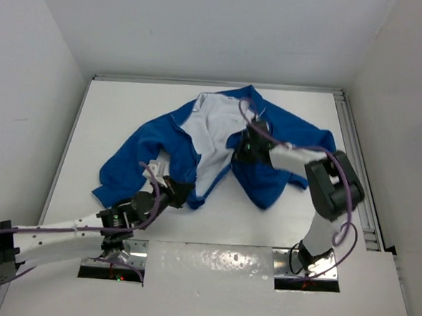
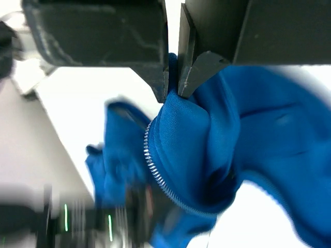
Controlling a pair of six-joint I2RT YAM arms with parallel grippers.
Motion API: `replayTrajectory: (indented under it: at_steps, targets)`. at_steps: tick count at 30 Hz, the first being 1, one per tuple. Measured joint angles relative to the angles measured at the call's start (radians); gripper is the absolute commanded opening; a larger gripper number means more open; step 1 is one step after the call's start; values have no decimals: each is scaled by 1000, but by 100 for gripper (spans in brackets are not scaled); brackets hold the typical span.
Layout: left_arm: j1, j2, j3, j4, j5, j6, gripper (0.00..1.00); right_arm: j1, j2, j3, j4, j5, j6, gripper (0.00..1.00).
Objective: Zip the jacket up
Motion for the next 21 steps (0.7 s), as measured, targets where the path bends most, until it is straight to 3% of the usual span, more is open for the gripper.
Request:
replayTrajectory:
  at_steps: [5,7,9,11,15,17,21]
  targets:
    - [66,140,81,62,-10,59,0,-126,333,711,-161,-16,-156,0]
    - [111,147,101,90,3,72,0,-155,335,832,-209,-69,-198,0]
    - [148,141,103,114,23,77,0,-172,213,746,-215,-162,-220,0]
    - [166,125,95,118,32,80,0,-134,3,515,-200,-225,-235,0]
    - [174,61,55,94,29,80,0,103,-341,104,-193,-390,-242,0]
    - [177,33,36,79,23,79,0,193,-406,-57,-193,-482,-226,0]
    - [179,23,26,63,37,76,0,223,-380,-276,-212,-520,-197,0]
